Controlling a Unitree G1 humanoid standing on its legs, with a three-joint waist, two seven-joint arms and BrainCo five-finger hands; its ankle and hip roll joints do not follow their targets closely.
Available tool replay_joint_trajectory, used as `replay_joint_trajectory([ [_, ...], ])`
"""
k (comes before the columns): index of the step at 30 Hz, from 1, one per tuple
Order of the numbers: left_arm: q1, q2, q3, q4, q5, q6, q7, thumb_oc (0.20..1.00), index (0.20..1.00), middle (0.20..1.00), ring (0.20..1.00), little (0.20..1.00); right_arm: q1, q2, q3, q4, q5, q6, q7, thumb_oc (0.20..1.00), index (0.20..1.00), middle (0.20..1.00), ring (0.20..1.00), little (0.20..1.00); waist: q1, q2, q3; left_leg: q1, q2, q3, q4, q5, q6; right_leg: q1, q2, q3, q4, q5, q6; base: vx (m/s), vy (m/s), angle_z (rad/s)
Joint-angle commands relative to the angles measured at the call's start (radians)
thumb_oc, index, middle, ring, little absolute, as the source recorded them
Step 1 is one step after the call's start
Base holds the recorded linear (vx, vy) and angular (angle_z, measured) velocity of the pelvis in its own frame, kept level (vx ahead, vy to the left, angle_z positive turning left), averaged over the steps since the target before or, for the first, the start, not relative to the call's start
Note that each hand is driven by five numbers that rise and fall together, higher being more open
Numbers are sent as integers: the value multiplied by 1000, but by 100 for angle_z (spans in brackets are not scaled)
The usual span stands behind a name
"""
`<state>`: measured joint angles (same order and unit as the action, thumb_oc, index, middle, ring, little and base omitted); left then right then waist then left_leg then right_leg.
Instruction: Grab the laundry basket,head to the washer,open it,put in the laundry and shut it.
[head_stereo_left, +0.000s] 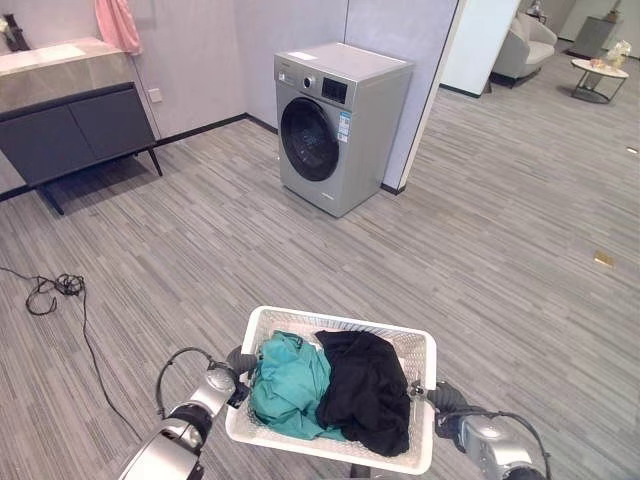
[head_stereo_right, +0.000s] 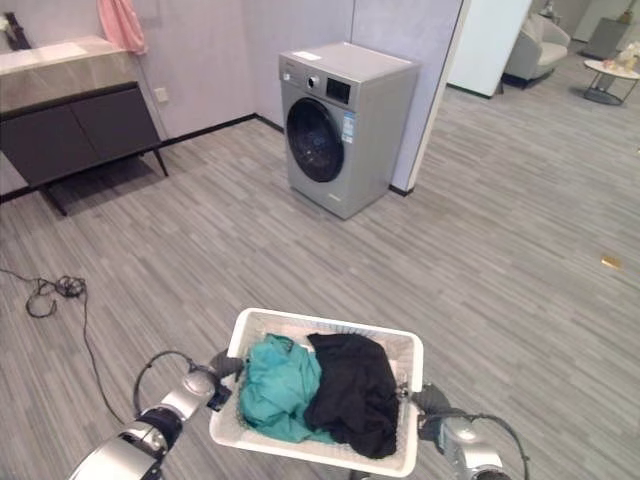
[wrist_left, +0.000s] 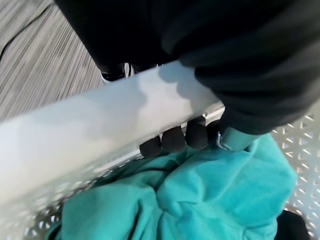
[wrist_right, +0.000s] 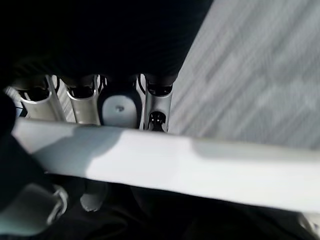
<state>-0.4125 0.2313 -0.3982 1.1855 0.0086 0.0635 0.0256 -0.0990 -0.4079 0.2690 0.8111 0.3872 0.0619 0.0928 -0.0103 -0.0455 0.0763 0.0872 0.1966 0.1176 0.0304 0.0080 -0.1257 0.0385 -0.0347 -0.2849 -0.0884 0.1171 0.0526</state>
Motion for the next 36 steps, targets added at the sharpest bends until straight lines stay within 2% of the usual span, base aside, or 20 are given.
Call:
replay_joint_trajectory([
  [1,-76,67,47,61,-29,-7,54,200,200,200,200,200,-77,-119,-44,-12,30,-46,-16,200,200,200,200,200,5,10,29,-104,0,67,51,60,16,51,-40,-3,25,-115,53,-22,-29,32],
  [2,-77,69,45,67,-32,-8,52,200,200,200,200,200,-113,-124,-31,-11,40,-44,-20,200,200,200,200,200,17,10,38,-142,-31,29,53,62,23,40,-46,14,43,-113,55,-10,-24,39],
  [4,-57,84,51,98,-19,-2,48,200,200,200,200,200,-131,-118,-23,-2,52,-34,-6,200,200,200,200,200,18,18,23,-114,-42,11,7,61,33,28,-43,31,56,-114,54,46,15,22],
  [8,-1,120,61,136,12,1,34,200,200,200,200,200,-186,-79,22,20,40,-35,-1,200,200,200,200,200,24,37,-3,-57,-46,22,-61,64,36,38,-48,51,34,-104,62,104,65,-34],
  [19,79,182,117,133,53,-5,32,200,200,200,200,200,-218,46,125,-28,-28,-33,-5,200,200,200,200,200,45,74,-23,-10,-70,71,-118,48,52,20,-80,108,1,-64,88,27,81,-19],
  [25,114,191,153,149,66,-4,51,200,200,200,200,200,-183,57,129,-61,-70,-40,-14,200,200,200,200,200,44,76,-31,-6,-72,84,-118,40,55,12,-86,119,1,-60,94,12,44,-9],
  [26,114,204,190,177,53,7,93,200,200,200,200,200,-179,83,127,-56,-98,-51,-57,200,200,200,200,200,42,76,-33,-3,-72,83,-118,38,55,13,-86,119,1,-60,95,8,16,-10],
  [29,130,198,240,194,24,11,110,200,200,200,200,200,-188,128,145,-18,-122,-67,-88,200,200,200,200,200,39,77,-36,-1,-72,91,-118,35,55,8,-86,129,1,-59,96,0,27,-16],
  [36,156,207,274,165,31,3,119,200,200,200,200,200,-103,87,150,-131,-159,-52,-52,200,200,200,200,200,33,69,-34,-3,-75,93,-118,30,57,7,-94,123,1,-60,99,-1,9,-4],
])
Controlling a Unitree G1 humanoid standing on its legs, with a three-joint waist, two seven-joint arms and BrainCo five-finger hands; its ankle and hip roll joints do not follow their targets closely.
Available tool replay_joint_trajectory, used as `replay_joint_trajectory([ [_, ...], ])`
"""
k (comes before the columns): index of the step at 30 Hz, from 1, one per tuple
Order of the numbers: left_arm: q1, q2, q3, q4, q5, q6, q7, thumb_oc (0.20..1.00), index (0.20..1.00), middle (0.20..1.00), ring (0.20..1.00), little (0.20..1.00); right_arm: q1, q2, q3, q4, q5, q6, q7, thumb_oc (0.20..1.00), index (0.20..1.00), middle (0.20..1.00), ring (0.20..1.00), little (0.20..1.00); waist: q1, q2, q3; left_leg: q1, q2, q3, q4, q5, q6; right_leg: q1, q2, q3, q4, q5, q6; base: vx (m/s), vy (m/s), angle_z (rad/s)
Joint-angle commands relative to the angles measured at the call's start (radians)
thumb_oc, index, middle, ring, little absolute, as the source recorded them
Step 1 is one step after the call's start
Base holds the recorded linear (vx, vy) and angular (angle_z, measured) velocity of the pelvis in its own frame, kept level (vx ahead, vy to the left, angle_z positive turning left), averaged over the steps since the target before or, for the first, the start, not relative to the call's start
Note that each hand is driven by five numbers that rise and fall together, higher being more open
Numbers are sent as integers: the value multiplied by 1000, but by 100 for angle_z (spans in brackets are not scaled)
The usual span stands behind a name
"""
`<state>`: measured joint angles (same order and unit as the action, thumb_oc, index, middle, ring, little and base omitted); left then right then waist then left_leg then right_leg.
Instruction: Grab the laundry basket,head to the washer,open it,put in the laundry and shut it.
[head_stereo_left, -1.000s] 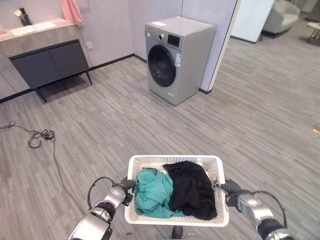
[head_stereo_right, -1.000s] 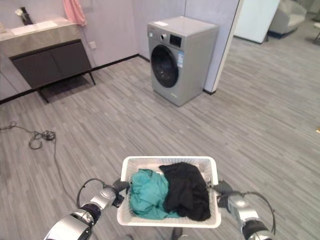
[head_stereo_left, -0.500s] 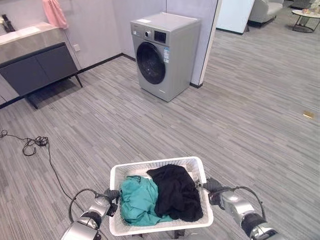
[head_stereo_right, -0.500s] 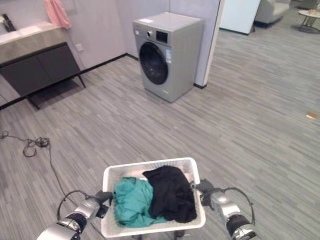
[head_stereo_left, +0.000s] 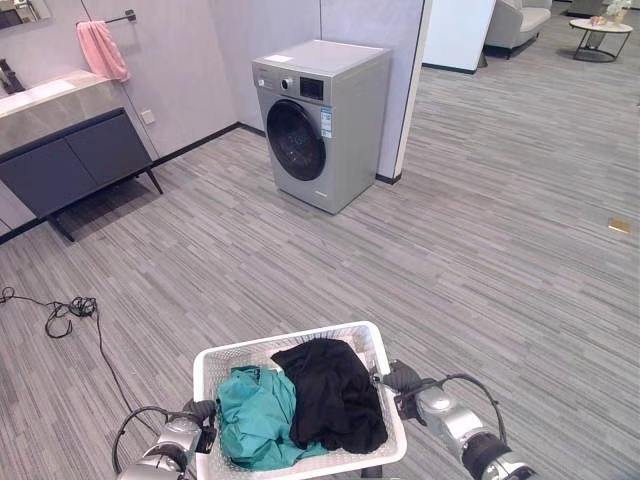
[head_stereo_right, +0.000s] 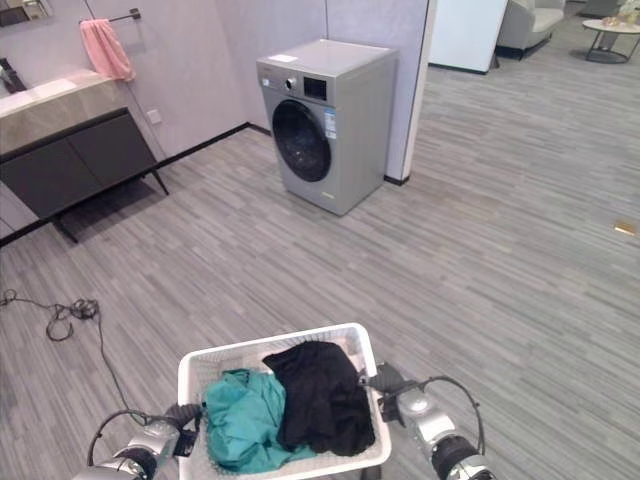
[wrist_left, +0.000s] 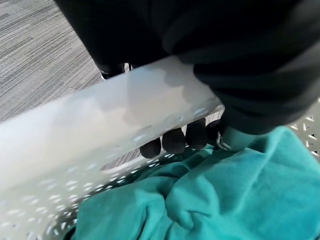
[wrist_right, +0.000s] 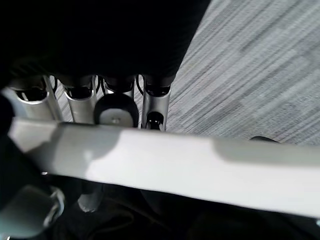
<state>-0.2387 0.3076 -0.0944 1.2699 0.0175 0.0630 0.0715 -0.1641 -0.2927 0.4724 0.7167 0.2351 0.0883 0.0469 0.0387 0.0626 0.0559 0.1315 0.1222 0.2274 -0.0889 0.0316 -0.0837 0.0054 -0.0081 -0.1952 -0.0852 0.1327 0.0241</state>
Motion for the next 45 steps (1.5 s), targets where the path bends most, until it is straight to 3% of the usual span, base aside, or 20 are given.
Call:
replay_joint_trajectory([
  [1,-17,129,-33,80,27,4,71,200,200,200,200,200,-22,-35,-57,-53,-8,-78,-3,200,200,200,200,200,-20,-41,-14,-48,-2,-19,2,4,16,41,-122,33,-2,-76,128,0,0,0],
  [24,4,107,-51,62,29,-2,65,200,200,200,200,200,19,-26,-69,-33,-2,-79,14,200,200,200,200,200,-6,-53,-10,-25,-30,-30,2,-24,41,67,-151,18,6,-84,140,14,15,0],
  [25,-119,-43,-230,-49,-40,-37,43,200,200,200,200,200,64,-48,-270,223,145,-79,-57,200,200,200,200,200,-57,-60,-26,-24,-21,-36,2,-23,37,79,-150,-2,8,-88,140,16,2,8],
  [28,-123,-42,-236,-40,-37,-32,45,200,200,200,200,200,71,-54,-281,244,156,-76,-69,200,200,200,200,200,-57,-59,-31,-22,-18,-36,2,-24,36,81,-147,-3,5,-89,138,1,-6,17],
  [45,-117,-17,-211,-1,-21,-31,37,200,200,200,200,200,32,-20,-182,249,109,-67,-24,200,200,200,200,200,-34,-63,-35,-25,-25,-33,2,-26,38,79,-151,-6,-2,-78,139,-2,0,-4],
])
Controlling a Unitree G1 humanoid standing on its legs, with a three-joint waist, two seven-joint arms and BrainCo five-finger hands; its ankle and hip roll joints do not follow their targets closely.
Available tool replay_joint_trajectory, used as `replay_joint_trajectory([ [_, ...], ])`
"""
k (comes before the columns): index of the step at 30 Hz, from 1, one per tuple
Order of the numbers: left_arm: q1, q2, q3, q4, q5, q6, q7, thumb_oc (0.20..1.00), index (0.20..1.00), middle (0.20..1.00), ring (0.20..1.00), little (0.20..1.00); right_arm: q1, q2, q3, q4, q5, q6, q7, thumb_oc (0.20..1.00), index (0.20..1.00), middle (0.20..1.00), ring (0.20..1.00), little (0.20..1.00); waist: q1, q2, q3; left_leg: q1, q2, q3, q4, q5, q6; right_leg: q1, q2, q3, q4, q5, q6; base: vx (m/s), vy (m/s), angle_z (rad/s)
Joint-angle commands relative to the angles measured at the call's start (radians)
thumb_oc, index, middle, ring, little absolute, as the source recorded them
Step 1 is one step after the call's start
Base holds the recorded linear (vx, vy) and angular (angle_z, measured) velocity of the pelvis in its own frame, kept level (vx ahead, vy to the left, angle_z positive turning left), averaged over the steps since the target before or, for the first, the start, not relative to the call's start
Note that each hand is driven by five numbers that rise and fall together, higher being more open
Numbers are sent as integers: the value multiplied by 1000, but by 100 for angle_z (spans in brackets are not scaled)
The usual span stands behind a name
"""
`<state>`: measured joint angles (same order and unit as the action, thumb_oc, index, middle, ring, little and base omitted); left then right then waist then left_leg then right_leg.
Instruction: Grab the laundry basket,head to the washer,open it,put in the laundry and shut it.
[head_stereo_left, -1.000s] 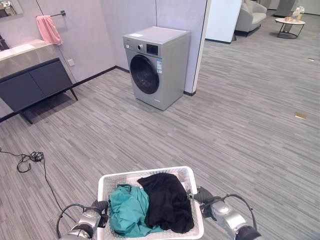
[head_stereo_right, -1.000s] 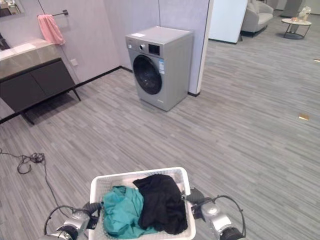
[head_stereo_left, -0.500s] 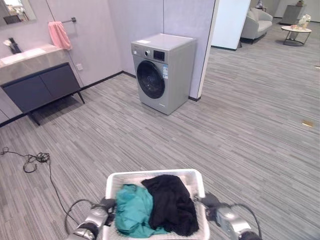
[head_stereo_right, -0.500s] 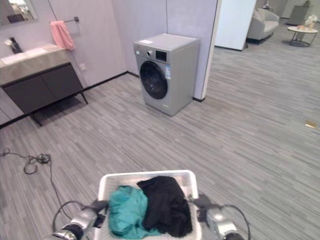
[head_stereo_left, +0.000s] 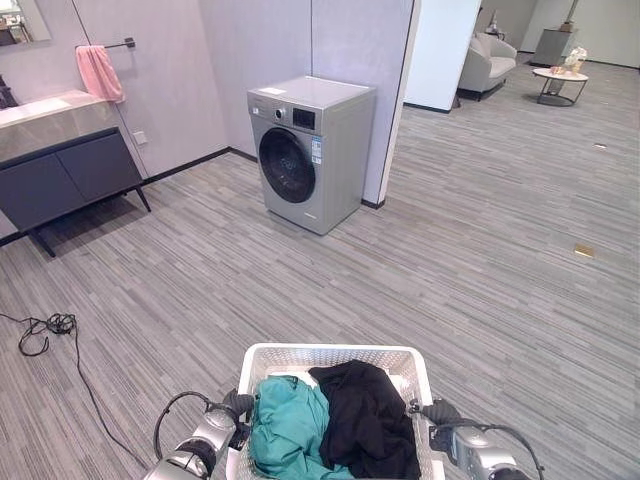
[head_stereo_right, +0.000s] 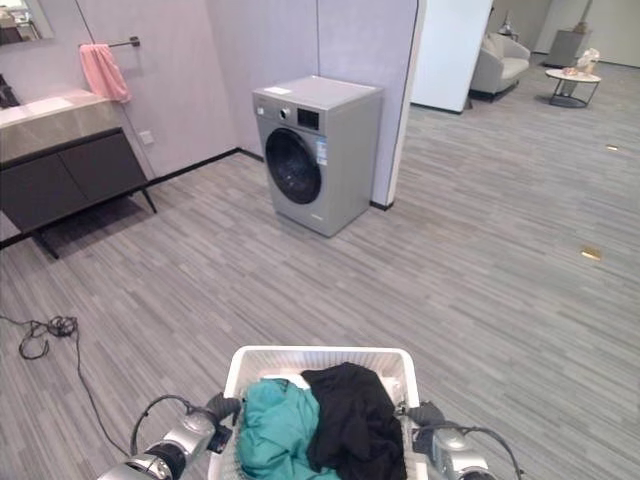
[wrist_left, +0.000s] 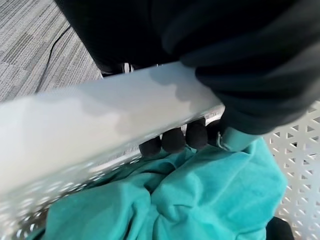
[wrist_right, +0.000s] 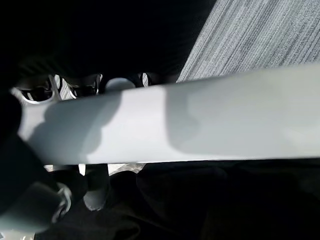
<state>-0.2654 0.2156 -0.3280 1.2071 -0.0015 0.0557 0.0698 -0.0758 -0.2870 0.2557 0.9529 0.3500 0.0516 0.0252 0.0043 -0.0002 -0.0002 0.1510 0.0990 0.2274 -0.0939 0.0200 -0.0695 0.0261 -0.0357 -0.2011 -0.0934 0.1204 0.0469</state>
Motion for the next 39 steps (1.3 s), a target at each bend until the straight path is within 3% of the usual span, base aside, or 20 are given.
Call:
replay_joint_trajectory([
  [1,-88,84,29,63,-5,-24,41,200,200,200,200,200,-75,-15,55,1,-12,-33,-2,200,200,200,200,200,7,1,22,-45,-4,-33,7,-15,25,57,-125,1,6,-64,117,7,31,0],
  [8,-53,111,85,67,-25,-29,51,200,200,200,200,200,-103,6,98,-91,-24,-41,8,200,200,200,200,200,23,2,28,-39,-13,-36,7,-18,31,58,-132,4,8,-64,120,7,24,1],
  [14,-31,123,113,36,-54,-38,52,200,200,200,200,200,-98,-4,88,-151,-16,-50,4,200,200,200,200,200,40,-14,59,-90,-31,-60,109,-63,50,51,-158,-2,58,-76,120,-10,41,2],
  [17,-49,150,105,-58,-95,-41,25,200,200,200,200,200,-92,-43,62,-242,20,-36,22,200,200,200,200,200,38,-18,60,-97,-47,-68,118,-69,59,47,-170,-6,86,-72,125,29,78,14],
  [22,-200,240,-9,-345,-64,-19,-4,200,200,200,200,200,-115,-155,-19,-361,21,-23,20,200,200,200,200,200,42,-26,66,-113,-72,-83,137,-83,69,49,-196,-23,95,-55,143,2,56,11],
  [26,-324,232,-59,-307,-44,5,8,200,200,200,200,200,-145,-181,-43,-368,20,-12,9,200,200,200,200,200,32,-29,66,-103,-80,-78,132,-91,80,39,-201,-7,122,-60,148,2,44,5],
  [37,-367,240,-86,-271,-24,14,1,200,200,200,200,200,-110,-160,-42,-449,40,-19,18,200,200,200,200,200,16,-39,81,-92,-91,-66,117,-94,96,12,-207,11,159,-52,158,-7,33,-7],
  [39,-367,249,-80,-280,-28,12,0,200,200,200,200,200,-111,-159,-41,-463,42,-23,18,200,200,200,200,200,15,-38,98,-95,-97,-62,126,-105,107,-16,-219,18,213,-52,161,-45,86,-7],
])
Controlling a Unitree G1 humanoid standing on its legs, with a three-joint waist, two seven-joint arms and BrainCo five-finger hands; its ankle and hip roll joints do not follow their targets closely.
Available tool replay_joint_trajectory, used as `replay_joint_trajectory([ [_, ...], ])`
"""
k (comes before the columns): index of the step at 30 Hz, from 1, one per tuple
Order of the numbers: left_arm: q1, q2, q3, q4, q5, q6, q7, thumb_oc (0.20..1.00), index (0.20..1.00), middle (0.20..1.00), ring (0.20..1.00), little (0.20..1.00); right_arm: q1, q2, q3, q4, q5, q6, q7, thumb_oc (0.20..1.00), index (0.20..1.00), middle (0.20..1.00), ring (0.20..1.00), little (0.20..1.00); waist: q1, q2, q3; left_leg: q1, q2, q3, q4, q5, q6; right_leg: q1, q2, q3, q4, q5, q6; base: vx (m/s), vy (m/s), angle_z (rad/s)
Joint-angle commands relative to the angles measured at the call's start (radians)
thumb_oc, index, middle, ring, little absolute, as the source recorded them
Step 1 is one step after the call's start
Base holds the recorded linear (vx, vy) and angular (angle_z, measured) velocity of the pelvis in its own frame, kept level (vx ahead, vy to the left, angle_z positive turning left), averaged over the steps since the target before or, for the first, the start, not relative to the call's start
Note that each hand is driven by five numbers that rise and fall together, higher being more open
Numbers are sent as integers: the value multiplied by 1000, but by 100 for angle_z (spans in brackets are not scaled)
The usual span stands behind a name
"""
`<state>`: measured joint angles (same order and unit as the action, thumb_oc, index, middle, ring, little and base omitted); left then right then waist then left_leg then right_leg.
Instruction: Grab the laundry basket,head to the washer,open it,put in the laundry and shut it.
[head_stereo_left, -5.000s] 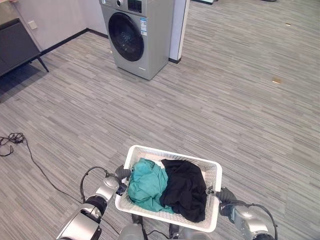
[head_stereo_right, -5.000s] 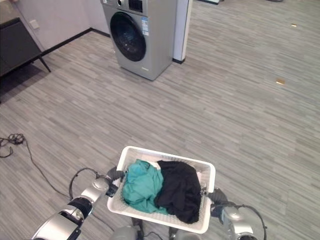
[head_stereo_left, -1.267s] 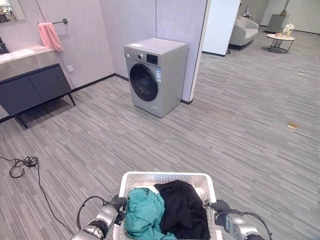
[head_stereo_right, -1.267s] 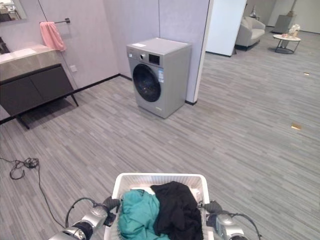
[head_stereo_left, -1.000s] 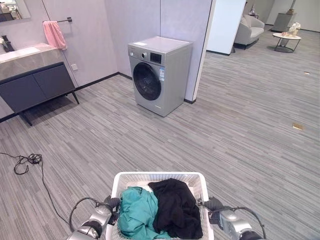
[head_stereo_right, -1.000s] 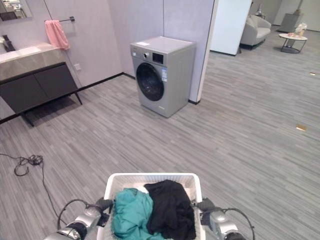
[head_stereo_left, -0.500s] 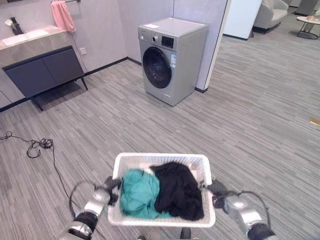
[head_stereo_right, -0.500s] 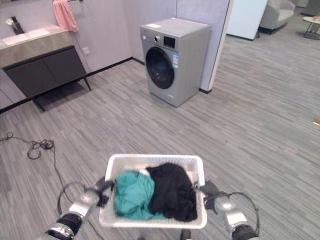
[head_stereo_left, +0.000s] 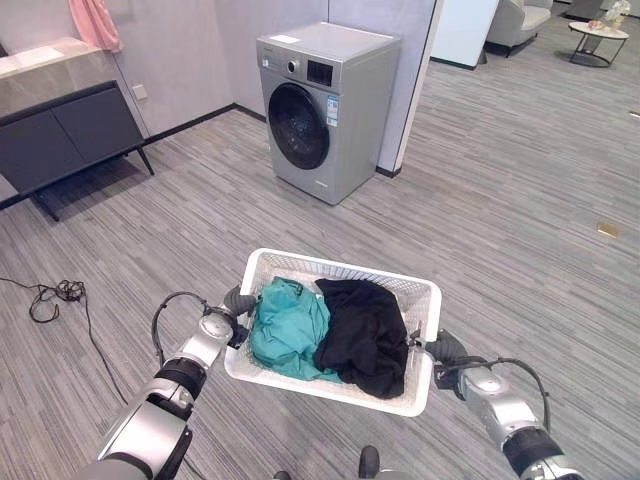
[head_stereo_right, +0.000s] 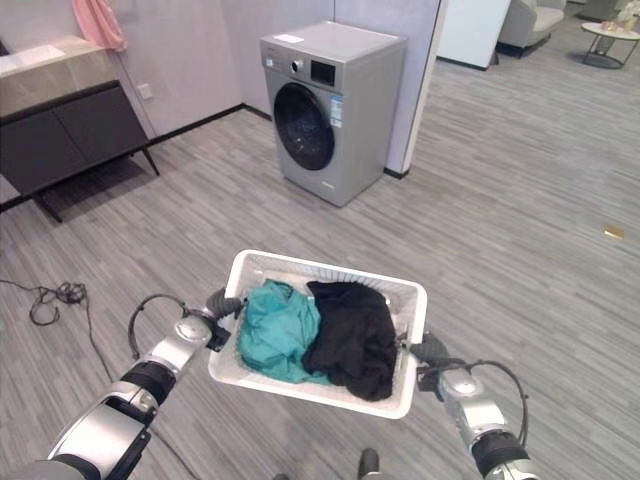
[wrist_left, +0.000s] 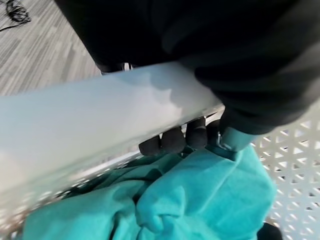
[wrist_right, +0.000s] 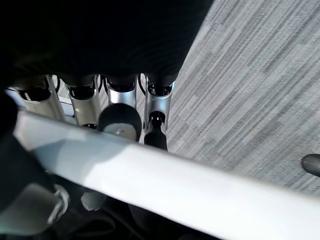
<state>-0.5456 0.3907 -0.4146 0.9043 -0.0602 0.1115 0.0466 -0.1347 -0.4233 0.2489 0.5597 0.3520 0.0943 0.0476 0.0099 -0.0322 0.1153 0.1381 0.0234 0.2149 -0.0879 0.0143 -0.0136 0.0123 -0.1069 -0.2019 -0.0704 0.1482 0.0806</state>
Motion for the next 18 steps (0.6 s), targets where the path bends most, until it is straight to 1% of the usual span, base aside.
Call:
replay_joint_trajectory([
  [1,-87,77,5,15,30,-44,21,200,200,200,200,200,-51,-25,-35,-71,39,-67,-3,200,200,200,200,200,9,-5,-12,-86,-25,-53,130,-104,55,-14,-151,26,222,-77,128,-25,96,-14],
  [3,-80,84,6,-3,29,-42,14,200,200,200,200,200,-48,-31,-39,-84,35,-66,-1,200,200,200,200,200,9,1,3,-86,-33,-58,146,-115,70,-58,-158,43,316,-65,130,2,154,-15],
  [4,-83,79,0,-6,39,-41,9,200,200,200,200,200,-37,-36,-45,-93,32,-68,0,200,200,200,200,200,1,11,18,-78,-43,-70,152,-123,82,-106,-156,72,410,-31,128,69,284,-21],
  [5,-84,79,1,-6,46,-38,6,200,200,200,200,200,-26,-36,-49,-106,30,-68,6,200,200,200,200,200,-5,26,34,-57,-47,-73,151,-129,97,-149,-156,58,516,-11,121,104,304,-18],
  [6,-84,81,2,-9,49,-36,4,200,200,200,200,200,-26,-35,-47,-110,28,-69,9,200,200,200,200,200,-5,32,43,-37,-50,-62,145,-135,104,-164,-170,17,569,-10,120,115,237,-3],
  [7,-84,81,5,-18,50,-34,7,200,200,200,200,200,-25,-37,-44,-107,27,-73,9,200,200,200,200,200,-5,38,48,-30,-47,-62,149,-137,104,-184,-174,-9,590,-16,121,127,99,9],
  [8,-91,82,3,-18,52,-30,4,200,200,200,200,200,-21,-42,-47,-113,24,-67,11,200,200,200,200,200,-16,37,48,-24,-48,-71,148,-141,102,-203,-148,-1,568,-31,117,266,-3,17],
  [9,-101,73,-2,-6,61,-30,2,200,200,200,200,200,-11,-51,-56,-115,29,-64,15,200,200,200,200,200,-31,30,50,-4,-53,-88,154,-152,91,-225,-121,-16,463,-57,105,302,-60,23],
  [10,-103,71,-3,1,62,-31,3,200,200,200,200,200,-10,-53,-59,-114,35,-65,13,200,200,200,200,200,-33,27,50,2,-53,-95,153,-161,85,-222,-131,-32,417,-57,103,436,-181,60],
  [11,-108,64,-7,19,69,-35,5,200,200,200,200,200,-14,-63,-60,-104,41,-73,10,200,200,200,200,200,-42,15,45,20,-52,-117,157,-173,58,-230,-141,-33,245,-37,114,482,-253,51],
  [12,-102,64,-2,29,75,-41,4,200,200,200,200,200,-9,-72,-62,-109,45,-73,8,200,200,200,200,200,-54,10,45,45,-39,-138,151,-177,37,-245,-127,17,131,25,135,410,-226,55],
  [13,-102,64,-2,29,75,-41,4,200,200,200,200,200,-9,-72,-62,-109,45,-73,8,200,200,200,200,200,-54,10,45,45,-39,-138,151,-177,37,-245,-127,17,131,25,135,651,-325,41],
  [14,-84,73,11,21,84,-47,-1,200,200,200,200,200,11,-88,-80,-128,32,-69,19,200,200,200,200,200,-66,6,29,119,0,-169,129,-170,2,-285,-124,38,74,99,166,518,-297,60],
  [15,-84,72,9,16,91,-44,-5,200,200,200,200,200,38,-97,-96,-156,32,-69,26,200,200,200,200,200,-73,-1,20,126,7,-184,131,-167,-5,-271,-110,47,69,84,158,660,-411,62],
  [16,-76,65,12,10,94,-46,-4,200,200,200,200,200,67,-106,-108,-173,30,-66,30,200,200,200,200,200,-84,-8,8,136,18,-204,144,-157,-12,-264,-88,73,90,94,148,317,-270,47],
  [17,-67,61,10,11,96,-45,-5,200,200,200,200,200,84,-110,-118,-181,32,-63,36,200,200,200,200,200,-87,-6,-2,138,35,-210,158,-146,-24,-252,-68,68,93,84,139,339,-303,78],
  [18,-56,49,6,22,98,-44,-6,200,200,200,200,200,93,-115,-122,-173,33,-63,35,200,200,200,200,200,-88,1,-14,130,57,-219,192,-109,-40,-228,-39,61,95,61,123,425,-421,103],
])
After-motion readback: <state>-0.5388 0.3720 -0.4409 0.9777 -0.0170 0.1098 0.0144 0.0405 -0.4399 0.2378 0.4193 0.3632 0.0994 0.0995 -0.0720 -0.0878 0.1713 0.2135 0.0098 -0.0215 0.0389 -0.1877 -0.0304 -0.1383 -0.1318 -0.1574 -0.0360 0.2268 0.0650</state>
